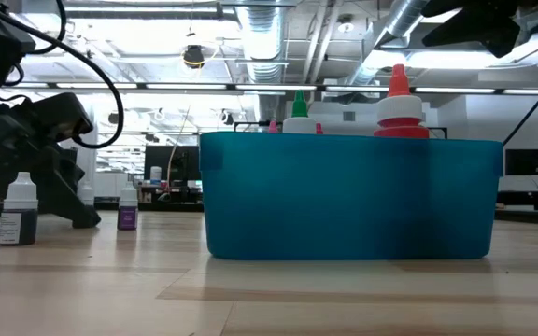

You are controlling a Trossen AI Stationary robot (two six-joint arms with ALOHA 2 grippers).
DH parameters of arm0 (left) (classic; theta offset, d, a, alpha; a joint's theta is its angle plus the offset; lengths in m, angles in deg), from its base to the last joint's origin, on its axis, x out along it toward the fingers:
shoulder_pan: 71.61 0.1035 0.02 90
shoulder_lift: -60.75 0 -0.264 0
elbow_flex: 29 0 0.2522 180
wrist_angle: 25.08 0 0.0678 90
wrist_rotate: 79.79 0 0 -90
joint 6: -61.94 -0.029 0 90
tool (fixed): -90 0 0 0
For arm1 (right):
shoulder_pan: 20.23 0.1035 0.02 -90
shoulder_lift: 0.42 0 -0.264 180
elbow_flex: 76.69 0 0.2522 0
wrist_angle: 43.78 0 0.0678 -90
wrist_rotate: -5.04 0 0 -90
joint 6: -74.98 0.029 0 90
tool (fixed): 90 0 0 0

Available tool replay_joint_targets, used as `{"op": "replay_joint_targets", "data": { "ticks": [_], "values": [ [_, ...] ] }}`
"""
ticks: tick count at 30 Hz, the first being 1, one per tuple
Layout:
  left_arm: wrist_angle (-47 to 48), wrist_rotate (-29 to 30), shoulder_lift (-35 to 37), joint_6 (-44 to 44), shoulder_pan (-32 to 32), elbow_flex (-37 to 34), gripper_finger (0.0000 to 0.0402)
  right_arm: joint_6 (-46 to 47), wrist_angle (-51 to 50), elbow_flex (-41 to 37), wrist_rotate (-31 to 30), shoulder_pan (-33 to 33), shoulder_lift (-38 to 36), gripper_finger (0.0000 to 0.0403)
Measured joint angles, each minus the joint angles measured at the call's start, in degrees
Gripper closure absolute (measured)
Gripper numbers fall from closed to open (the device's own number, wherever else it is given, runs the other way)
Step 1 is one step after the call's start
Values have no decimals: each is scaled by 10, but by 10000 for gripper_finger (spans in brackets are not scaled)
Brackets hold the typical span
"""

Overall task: Pick & Place food coloring
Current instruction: Put the small green food coloring bottle into the blue bin

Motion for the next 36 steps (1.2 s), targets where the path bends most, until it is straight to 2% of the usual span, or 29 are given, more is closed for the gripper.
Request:
{"op": "replay_joint_targets", "data": {
  "ticks": [11, 36],
  "values": [
    [-14, 15, -32, -4, 0, 4, 241, 0, 3, 0, 0, 0, 0, 221],
    [-27, -13, -33, 12, 0, 10, 349, 0, 5, 0, 1, 0, 0, 221]
  ]
}}
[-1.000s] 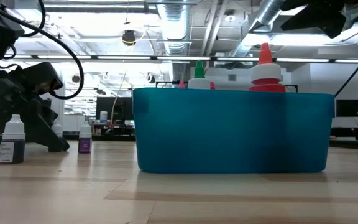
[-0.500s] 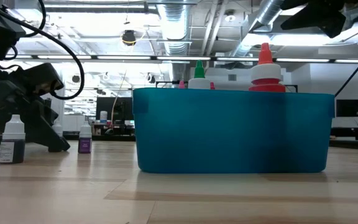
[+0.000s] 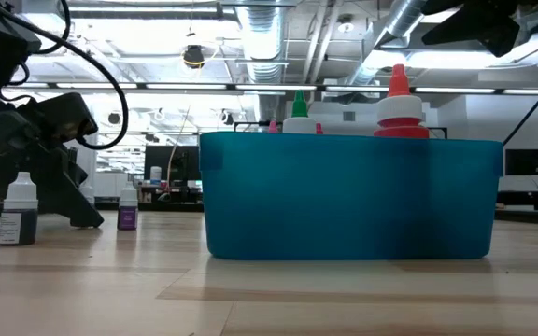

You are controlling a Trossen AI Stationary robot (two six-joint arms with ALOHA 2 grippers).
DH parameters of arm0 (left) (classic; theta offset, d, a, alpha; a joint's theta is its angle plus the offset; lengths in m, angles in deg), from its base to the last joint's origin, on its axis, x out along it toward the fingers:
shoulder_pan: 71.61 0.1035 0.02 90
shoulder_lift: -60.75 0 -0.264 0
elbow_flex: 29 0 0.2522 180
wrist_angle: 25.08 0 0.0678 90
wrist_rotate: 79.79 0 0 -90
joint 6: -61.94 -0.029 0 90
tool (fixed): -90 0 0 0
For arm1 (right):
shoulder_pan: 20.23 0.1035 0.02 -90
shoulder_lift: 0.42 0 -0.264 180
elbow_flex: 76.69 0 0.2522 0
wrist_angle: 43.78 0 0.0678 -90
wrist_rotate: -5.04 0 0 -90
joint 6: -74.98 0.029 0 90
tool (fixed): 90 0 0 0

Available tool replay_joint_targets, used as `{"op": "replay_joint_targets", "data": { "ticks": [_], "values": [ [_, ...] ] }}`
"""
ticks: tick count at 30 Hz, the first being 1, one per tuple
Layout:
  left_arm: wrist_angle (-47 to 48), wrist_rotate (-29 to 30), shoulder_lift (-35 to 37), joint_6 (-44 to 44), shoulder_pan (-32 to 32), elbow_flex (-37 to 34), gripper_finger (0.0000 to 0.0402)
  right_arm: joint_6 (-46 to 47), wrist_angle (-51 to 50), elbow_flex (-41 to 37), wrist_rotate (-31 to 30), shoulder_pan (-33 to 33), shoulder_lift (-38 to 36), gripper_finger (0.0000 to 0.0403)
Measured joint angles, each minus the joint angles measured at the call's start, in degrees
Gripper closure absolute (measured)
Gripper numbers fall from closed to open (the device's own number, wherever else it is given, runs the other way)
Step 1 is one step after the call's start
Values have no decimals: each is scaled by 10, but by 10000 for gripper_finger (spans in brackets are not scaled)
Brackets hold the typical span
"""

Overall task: Pick & Place food coloring
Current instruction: Put the small green food coloring bottle into the blue bin

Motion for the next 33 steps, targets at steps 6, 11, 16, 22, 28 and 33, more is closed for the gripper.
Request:
{"op": "replay_joint_targets", "data": {
  "ticks": [6, 11, 16, 22, 28, 33],
  "values": [
    [10, -17, 0, -17, 0, 26, 339, 0, 0, 0, 0, 0, 0, 221],
    [28, -20, 1, -47, 1, 64, 348, 0, 0, 0, 0, 0, 0, 221],
    [155, -18, 31, -74, 9, 126, 346, 0, 1, 0, 0, 0, 0, 221],
    [345, -21, 92, -100, 19, 223, 348, 0, 1, 0, 0, 0, 0, 221],
    [370, -7, 118, -164, 50, 306, 348, -1, 1, 0, 0, 0, 0, 221],
    [370, -16, 97, -189, 94, 353, 347, -1, 1, 0, -1, 0, 0, 221]
  ]
}}
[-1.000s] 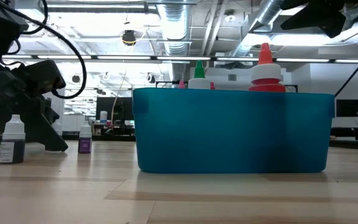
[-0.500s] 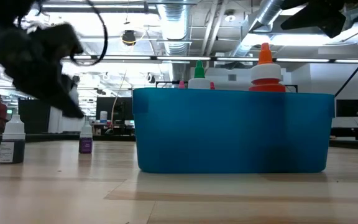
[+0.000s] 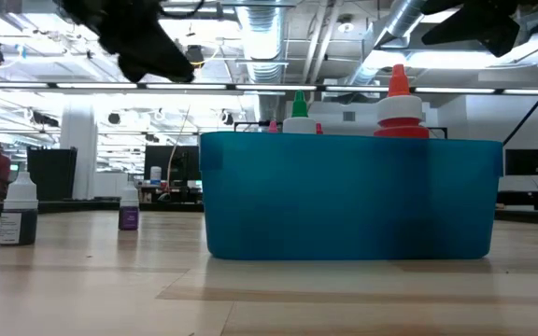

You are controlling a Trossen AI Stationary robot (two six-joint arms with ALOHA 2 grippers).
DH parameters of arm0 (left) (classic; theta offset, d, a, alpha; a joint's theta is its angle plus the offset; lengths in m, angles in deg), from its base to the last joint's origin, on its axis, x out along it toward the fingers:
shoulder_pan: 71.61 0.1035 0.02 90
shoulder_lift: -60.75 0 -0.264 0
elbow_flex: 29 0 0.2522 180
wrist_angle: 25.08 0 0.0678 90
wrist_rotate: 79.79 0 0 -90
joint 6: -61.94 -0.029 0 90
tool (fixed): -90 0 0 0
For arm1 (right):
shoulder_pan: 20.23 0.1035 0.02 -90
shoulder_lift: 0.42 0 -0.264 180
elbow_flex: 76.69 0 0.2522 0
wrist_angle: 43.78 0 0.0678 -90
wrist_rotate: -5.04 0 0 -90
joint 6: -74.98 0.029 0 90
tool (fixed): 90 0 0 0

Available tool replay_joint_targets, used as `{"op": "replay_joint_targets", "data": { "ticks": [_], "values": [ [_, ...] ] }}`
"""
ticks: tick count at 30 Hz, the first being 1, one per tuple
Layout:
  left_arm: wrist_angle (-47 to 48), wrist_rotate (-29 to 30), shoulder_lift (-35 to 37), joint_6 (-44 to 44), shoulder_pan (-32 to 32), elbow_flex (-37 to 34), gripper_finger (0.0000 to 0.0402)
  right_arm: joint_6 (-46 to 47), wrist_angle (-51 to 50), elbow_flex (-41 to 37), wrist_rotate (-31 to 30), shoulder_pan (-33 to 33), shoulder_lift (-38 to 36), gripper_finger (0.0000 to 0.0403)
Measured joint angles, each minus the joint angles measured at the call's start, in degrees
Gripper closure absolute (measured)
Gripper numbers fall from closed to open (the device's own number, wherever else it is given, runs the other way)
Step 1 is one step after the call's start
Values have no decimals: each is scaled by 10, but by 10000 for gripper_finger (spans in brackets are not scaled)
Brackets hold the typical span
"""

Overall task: Pick & Place food coloring
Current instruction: Put the small green food coloring bottle into the blue bin

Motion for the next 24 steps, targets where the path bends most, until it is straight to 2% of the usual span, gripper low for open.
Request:
{"op": "replay_joint_targets", "data": {
  "ticks": [4, 10, 19, 24],
  "values": [
    [-29, -23, -37, 1, 39, 13, 348, 0, 0, 0, 0, 0, 0, 221],
    [-124, -114, -121, 14, 72, 16, 348, 0, 0, 0, 0, 0, 0, 221],
    [-115, -181, -262, 2, 74, 124, 346, 1, 0, 0, 0, 0, 0, 221],
    [-106, -190, -303, 2, 72, 150, 343, 1, 0, 0, 0, 0, 0, 221]
  ]
}}
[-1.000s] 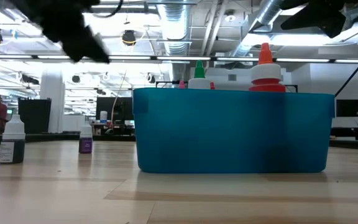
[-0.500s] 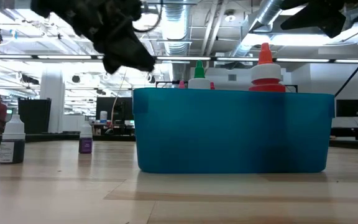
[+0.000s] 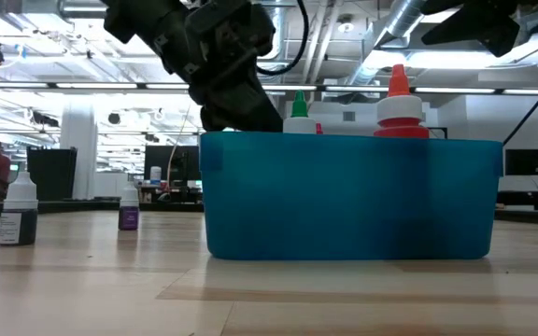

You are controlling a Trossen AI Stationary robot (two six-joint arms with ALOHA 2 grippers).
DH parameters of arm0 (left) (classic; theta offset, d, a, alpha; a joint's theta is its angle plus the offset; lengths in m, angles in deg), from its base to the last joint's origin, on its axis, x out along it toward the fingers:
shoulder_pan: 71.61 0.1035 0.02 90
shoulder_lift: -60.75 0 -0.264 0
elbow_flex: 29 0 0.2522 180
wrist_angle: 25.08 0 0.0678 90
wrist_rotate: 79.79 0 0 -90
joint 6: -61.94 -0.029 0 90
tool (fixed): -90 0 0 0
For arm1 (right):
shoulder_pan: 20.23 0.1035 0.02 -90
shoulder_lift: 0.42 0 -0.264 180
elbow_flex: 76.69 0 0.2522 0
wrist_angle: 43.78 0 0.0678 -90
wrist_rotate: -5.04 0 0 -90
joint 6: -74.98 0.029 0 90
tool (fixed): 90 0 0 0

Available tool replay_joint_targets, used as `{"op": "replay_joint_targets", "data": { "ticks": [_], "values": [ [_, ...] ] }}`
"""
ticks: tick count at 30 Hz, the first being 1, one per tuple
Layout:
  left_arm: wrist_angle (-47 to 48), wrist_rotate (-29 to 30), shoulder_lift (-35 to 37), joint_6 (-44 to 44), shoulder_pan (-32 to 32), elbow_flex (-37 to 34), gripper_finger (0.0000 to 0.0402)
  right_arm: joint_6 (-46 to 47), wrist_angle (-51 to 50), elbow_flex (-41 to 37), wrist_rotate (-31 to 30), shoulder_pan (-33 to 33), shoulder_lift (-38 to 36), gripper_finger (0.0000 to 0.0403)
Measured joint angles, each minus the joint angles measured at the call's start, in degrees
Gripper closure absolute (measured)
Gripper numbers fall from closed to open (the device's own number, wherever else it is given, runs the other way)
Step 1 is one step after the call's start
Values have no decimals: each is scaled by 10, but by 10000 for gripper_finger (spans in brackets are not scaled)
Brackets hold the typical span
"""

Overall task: Pick & Place food coloring
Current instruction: Put the small green food coloring bottle into the blue bin

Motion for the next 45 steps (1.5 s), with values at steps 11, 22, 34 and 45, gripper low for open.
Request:
{"op": "replay_joint_targets", "data": {
  "ticks": [11, 22, 34, 45],
  "values": [
    [39, -3, 0, -16, 2, 2, 341, -1, 0, 0, 0, 0, 0, 221],
    [74, -7, 0, -14, 31, 2, 341, 0, 0, 0, 0, 0, 0, 221],
    [93, -9, 0, -10, 34, 1, 340, 0, 4, 0, 0, 0, 0, 221],
    [65, -22, -43, 26, 34, 2, 340, 0, 9, 0, -1, 0, 0, 221]
  ]
}}
